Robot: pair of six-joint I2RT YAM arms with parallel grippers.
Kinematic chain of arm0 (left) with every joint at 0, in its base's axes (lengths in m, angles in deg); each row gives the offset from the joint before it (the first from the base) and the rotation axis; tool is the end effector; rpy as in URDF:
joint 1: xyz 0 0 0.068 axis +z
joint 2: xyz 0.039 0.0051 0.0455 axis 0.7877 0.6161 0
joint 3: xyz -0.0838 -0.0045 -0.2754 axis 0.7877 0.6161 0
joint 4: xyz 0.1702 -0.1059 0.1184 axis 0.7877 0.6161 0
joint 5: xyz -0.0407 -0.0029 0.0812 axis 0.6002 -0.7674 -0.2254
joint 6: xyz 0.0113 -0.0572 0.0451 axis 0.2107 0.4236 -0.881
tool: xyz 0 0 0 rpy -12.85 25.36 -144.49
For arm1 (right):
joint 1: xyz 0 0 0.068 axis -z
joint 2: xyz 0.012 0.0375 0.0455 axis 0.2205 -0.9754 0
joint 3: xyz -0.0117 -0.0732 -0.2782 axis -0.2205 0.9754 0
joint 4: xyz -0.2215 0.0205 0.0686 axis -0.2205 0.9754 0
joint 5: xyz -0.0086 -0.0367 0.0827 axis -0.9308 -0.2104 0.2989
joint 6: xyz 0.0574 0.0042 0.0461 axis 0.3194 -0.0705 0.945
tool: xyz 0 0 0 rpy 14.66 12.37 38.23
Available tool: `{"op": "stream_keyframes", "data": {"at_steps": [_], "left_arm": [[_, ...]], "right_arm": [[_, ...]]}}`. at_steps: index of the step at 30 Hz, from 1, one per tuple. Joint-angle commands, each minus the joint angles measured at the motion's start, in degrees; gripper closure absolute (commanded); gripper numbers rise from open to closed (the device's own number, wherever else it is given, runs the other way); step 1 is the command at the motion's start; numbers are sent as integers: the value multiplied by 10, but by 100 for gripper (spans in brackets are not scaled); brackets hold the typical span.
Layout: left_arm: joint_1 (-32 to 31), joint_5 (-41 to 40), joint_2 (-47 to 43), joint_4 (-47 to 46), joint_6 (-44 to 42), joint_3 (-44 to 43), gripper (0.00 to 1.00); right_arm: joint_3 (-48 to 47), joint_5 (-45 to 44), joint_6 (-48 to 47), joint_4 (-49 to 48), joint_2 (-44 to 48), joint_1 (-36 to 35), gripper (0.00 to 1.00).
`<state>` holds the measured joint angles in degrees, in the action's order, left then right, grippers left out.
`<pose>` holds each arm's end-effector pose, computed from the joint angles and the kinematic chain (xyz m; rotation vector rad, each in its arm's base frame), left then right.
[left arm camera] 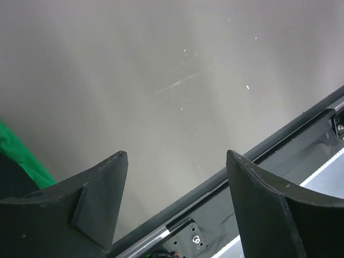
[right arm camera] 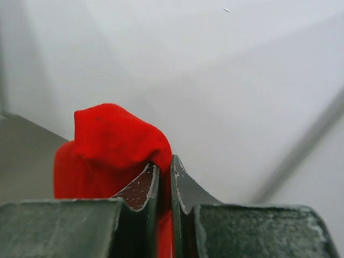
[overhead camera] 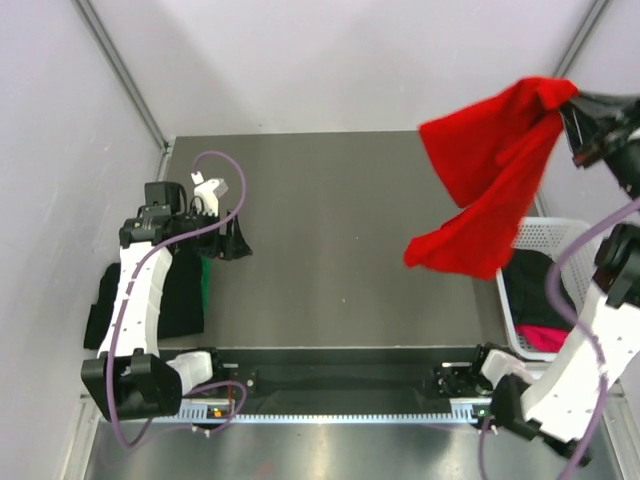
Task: Fold and stack the t-shirts
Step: Move the tshirt to the center of the board
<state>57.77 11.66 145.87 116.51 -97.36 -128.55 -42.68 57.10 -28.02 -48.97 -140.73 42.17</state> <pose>0.1904 -0.0178 0.3223 0.3403 2.3875 -0.6909 0.0818 0.0074 0.5917 -0.4811 1.2145 0.0148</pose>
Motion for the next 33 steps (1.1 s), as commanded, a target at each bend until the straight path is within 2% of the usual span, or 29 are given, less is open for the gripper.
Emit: {"op": "stream_keyframes", "data": {"at_steps": [1,3,4,6,7,9,10,11,12,13,17,19,22,24,29,32,33], "left_arm": [[1,12,-5,6,-7,-38,22],[0,4,-8,7,-7,-49,21],[1,-4,-7,9,-7,-53,21],[0,-5,-3,10,-7,-57,21],[1,-6,0,9,-8,-57,21],[0,-8,5,9,-10,-56,21],[1,-10,10,7,-12,-54,21],[0,-16,12,4,-11,-53,21],[1,-19,15,1,-11,-47,21],[-1,-19,20,-4,-11,-46,21],[-1,-13,30,-8,-15,-36,21],[-2,-16,29,-8,-20,-34,21],[-2,-8,21,-14,-22,-26,21],[-3,-9,12,-31,-21,-13,21],[-6,-21,-35,-82,-5,13,19],[-10,-54,-46,-104,7,12,13],[-12,-58,-46,-117,16,11,8]], "right_arm": [[-57,54,270,-104,-109,-66,100],[-63,42,270,-113,-129,-103,100],[-45,37,275,-152,-137,-124,100],[-67,27,230,-112,-164,-141,100],[-92,16,203,-58,-187,-163,100],[-116,-20,83,13,-208,-197,100],[-130,-69,38,79,-228,-240,100],[-127,-91,-41,105,-236,-261,100],[-118,-108,-72,124,-241,-281,100],[-89,-122,-102,159,-248,-326,100],[31,-179,-247,220,-289,-409,100],[92,-177,-273,238,-326,-431,100],[126,-162,-296,246,-348,-452,100],[121,-151,-310,249,-343,-472,100],[59,-134,-394,335,-287,-579,100],[51,-110,-429,365,-247,-598,100],[51,-108,-436,370,-237,-598,100]]}}
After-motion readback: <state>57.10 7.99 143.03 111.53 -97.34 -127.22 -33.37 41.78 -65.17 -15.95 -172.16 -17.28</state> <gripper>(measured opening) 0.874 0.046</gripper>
